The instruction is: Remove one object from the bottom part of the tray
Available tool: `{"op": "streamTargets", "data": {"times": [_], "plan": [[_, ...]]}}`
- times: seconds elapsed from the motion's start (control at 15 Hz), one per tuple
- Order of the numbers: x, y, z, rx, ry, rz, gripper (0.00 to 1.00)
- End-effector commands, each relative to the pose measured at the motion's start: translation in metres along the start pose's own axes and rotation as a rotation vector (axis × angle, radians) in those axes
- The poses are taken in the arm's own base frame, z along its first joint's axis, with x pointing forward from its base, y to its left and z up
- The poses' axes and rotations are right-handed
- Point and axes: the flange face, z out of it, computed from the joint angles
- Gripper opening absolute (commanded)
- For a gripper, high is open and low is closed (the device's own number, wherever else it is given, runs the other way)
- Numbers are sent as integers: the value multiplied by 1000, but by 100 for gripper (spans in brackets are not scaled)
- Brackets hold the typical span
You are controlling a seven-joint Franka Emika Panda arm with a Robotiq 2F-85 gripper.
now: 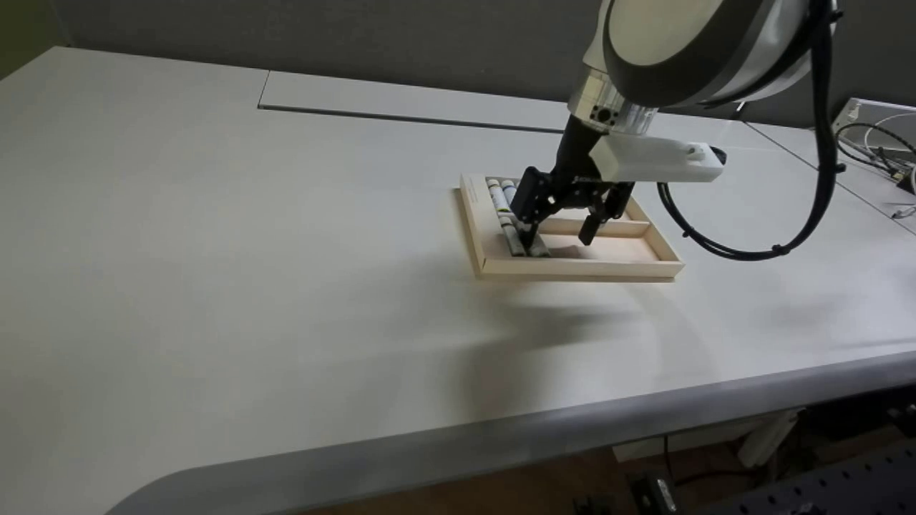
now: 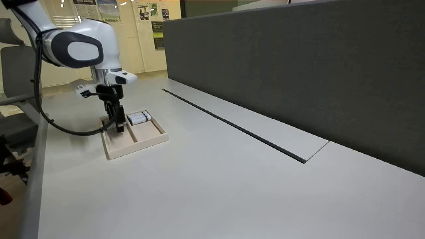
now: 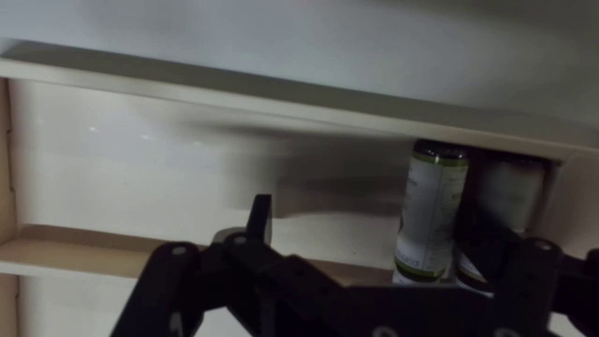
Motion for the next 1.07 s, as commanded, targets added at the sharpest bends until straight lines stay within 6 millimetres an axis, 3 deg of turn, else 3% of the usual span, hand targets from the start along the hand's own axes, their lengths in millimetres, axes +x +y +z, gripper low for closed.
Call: {"op": "streamTargets", "data": {"times": [0.0,0.07,0.2,0.8,1.0], "plan": [[5,4,-2,-3,-6,12,100],[5,5,-2,-5,-1,11,75],[5,6,-2,-5,1,14,67],[8,8,-6,-5,6,23,4],[3,4,-26,20,29,13,7]]}}
